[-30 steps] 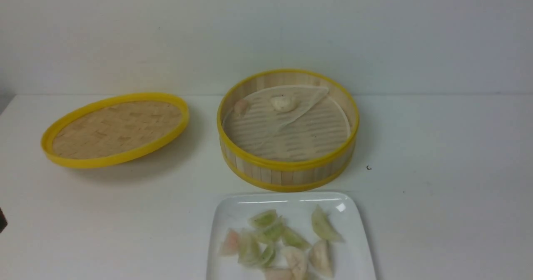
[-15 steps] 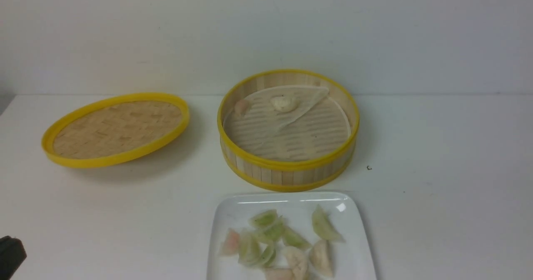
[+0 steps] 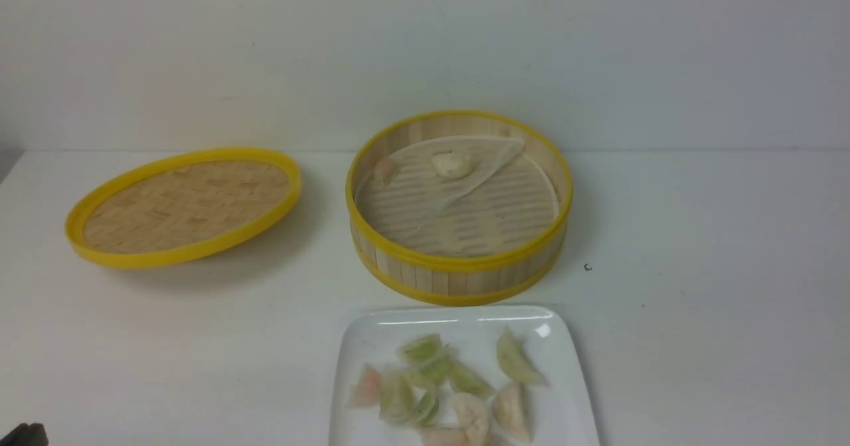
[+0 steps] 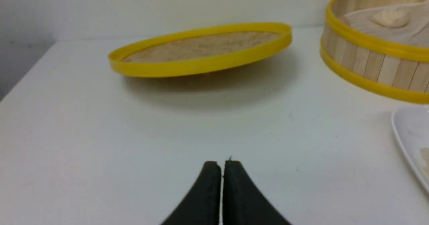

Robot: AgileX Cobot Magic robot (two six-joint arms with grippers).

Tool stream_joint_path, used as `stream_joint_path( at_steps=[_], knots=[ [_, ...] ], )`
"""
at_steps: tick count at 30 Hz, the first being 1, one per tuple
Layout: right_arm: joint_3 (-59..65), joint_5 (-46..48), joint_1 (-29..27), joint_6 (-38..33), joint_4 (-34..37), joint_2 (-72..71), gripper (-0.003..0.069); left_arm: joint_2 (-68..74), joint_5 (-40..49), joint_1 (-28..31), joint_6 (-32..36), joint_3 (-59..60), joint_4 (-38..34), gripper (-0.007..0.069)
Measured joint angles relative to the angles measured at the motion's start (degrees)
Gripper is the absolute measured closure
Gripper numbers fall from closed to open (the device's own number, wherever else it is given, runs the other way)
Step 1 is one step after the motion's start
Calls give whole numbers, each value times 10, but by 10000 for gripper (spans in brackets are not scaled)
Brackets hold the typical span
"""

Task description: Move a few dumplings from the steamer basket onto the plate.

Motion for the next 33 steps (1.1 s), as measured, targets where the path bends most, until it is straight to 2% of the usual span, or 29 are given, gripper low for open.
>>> stream_joint_path(
  at_steps=[28, 30, 33],
  knots=[
    [2, 0, 0, -17, 1, 0, 673, 0, 22, 2, 0, 1, 0, 631],
    [7, -9, 0, -28, 13, 0, 673, 0, 22, 2, 0, 1, 0, 631],
    [14, -20, 0, -93, 76, 0, 673, 0, 22, 2, 0, 1, 0, 631]
  ],
)
